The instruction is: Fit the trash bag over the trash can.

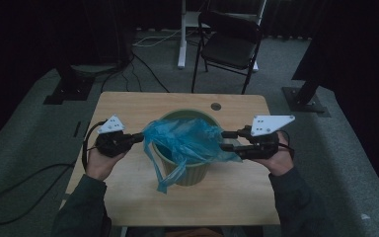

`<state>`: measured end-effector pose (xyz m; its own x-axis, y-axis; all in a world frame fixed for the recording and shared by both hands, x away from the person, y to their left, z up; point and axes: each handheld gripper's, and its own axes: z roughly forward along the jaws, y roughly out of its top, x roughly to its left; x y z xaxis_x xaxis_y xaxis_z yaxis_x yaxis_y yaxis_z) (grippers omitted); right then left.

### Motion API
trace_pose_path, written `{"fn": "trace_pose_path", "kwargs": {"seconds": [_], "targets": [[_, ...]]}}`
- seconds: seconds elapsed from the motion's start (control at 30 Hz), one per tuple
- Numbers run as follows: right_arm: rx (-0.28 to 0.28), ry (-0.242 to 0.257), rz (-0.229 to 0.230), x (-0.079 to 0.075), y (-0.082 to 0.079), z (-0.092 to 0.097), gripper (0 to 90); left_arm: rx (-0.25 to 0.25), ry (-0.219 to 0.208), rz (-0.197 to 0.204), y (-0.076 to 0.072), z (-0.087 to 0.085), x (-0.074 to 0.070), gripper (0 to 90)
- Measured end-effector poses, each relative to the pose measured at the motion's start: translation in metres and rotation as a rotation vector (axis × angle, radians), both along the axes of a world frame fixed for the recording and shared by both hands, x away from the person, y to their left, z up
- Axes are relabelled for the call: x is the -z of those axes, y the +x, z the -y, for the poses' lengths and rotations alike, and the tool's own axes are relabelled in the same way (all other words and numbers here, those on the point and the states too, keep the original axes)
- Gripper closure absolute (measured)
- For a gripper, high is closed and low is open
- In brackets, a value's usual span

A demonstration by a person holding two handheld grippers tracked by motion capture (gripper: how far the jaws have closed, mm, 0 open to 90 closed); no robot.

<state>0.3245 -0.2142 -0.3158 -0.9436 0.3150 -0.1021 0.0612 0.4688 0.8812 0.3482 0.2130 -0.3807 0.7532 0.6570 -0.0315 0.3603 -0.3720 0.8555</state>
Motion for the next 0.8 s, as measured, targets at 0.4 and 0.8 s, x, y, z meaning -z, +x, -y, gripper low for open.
{"fn": "trace_pose_path", "kwargs": {"seconds": [0.4,0.8], "targets": [[-0.007,-0.081,-0.042,0.009,0.017,-0.026,81.5,-0.022,0.0,0.003,0.007,-0.001,0.0,89.4],[0.136,-0.081,-0.081,0.015,0.047,-0.021,90.0,-0.092,0.085,0.042,0.032,0.008,0.004,89.4]]}}
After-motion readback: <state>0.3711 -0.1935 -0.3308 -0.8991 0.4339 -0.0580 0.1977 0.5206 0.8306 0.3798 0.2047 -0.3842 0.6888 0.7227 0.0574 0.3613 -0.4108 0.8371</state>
